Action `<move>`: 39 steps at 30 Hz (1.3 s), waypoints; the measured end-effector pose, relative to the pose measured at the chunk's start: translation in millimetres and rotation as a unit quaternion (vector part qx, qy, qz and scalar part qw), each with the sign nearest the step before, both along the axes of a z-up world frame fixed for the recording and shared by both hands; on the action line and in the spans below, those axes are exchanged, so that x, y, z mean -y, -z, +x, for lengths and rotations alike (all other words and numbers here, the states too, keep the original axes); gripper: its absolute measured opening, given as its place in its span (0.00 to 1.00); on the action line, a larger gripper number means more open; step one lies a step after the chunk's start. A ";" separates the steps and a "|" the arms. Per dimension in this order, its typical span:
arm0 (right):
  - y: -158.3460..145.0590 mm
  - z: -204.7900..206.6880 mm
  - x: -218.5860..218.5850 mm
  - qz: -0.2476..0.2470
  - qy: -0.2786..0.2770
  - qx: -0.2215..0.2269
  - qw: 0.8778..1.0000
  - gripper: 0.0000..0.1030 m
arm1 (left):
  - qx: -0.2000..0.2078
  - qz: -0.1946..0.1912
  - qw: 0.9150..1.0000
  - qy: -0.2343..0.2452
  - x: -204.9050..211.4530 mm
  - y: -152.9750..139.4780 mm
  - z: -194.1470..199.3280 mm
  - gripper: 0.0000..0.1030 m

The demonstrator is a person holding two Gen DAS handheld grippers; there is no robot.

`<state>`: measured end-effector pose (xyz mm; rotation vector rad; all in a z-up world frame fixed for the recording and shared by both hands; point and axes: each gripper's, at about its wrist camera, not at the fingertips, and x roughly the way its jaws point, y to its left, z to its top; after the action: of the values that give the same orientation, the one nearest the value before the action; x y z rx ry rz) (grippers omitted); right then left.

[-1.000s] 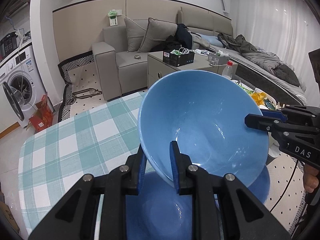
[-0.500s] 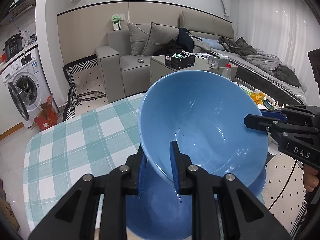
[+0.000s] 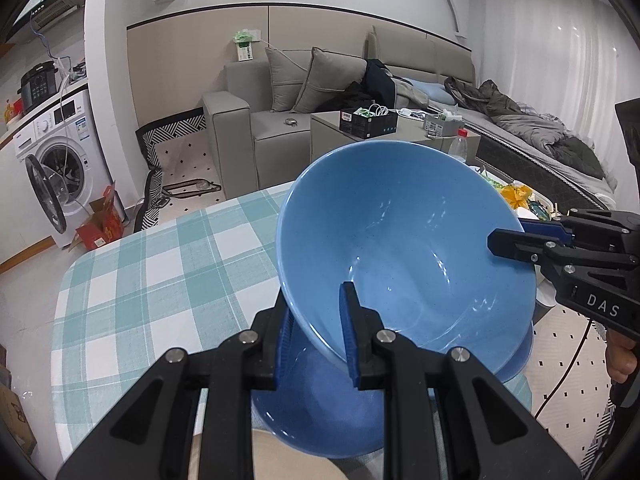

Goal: Organize plates and bowls
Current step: 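Lower the left tool's blue bowl into the bowl held by the right tool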

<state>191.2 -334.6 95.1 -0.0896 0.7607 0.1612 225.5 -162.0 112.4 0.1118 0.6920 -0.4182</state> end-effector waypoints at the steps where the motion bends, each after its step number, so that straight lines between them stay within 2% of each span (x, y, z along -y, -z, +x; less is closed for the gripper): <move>1: 0.3 -0.8 -2.0 -0.001 -0.002 -0.001 1.000 0.18 | 0.000 0.000 1.000 -0.001 -1.6 0.7 -1.4 0.20; 22: 22.2 1.6 -32.5 -0.010 -0.029 -0.018 0.999 0.18 | -0.015 -0.003 1.000 -0.019 -29.4 21.7 -10.6 0.20; 39: 61.3 17.3 -38.0 -0.008 -0.042 -0.051 0.998 0.18 | -0.039 0.012 0.999 -0.029 -37.9 49.9 -7.9 0.20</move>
<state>208.5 -296.7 33.8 -0.1298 0.8599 0.2414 217.6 -124.1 62.5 0.0979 0.7752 -0.3597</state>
